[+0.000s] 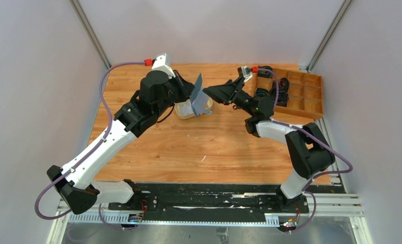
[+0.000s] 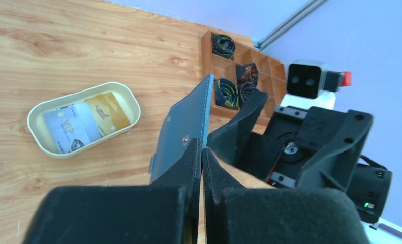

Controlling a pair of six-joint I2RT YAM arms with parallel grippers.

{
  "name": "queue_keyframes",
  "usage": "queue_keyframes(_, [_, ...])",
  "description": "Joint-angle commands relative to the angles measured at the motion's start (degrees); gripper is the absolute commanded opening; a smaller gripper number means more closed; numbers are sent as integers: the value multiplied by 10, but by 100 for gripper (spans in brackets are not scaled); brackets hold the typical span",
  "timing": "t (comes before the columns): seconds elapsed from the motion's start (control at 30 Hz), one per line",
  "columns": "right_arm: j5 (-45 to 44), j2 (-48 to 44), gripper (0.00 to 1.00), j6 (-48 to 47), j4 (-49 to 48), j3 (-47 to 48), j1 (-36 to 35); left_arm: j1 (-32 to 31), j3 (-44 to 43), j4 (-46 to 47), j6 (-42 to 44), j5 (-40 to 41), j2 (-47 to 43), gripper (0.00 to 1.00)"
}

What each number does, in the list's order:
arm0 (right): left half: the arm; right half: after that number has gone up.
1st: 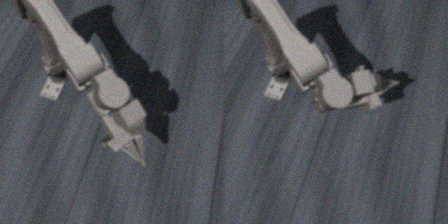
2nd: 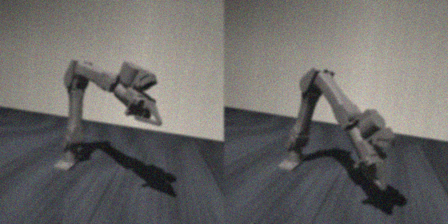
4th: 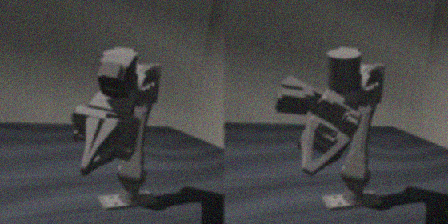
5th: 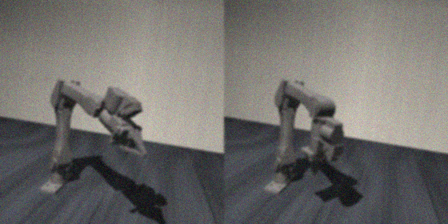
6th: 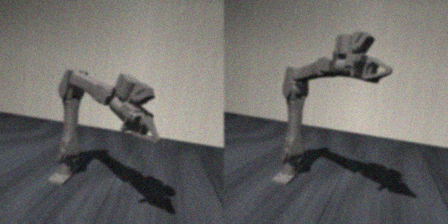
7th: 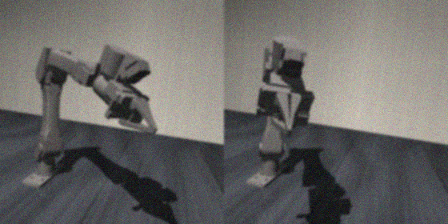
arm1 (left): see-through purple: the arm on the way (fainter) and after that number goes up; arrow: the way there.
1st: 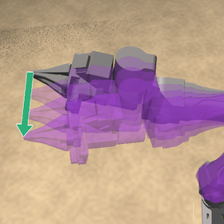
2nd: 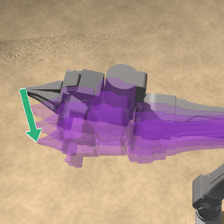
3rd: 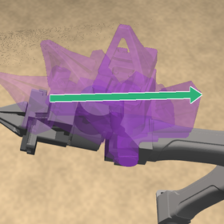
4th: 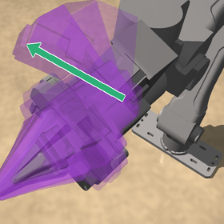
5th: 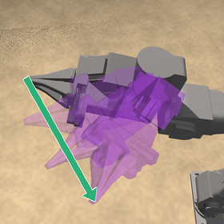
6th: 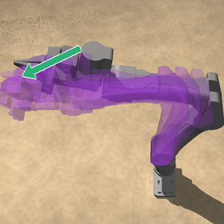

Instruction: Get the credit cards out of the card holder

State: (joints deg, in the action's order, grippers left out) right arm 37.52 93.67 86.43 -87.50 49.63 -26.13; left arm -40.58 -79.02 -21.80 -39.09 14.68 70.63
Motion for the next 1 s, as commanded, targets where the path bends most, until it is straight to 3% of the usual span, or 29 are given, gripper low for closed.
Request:
queue_keyframes(0.0, [8,27,88,14,-40,20,-30,3,-20,33,3,15,-2,0])
queue_keyframes(0.97, [-12,78,87,30,-40,97,-61,16,-1,55,-25,6,-11,0])
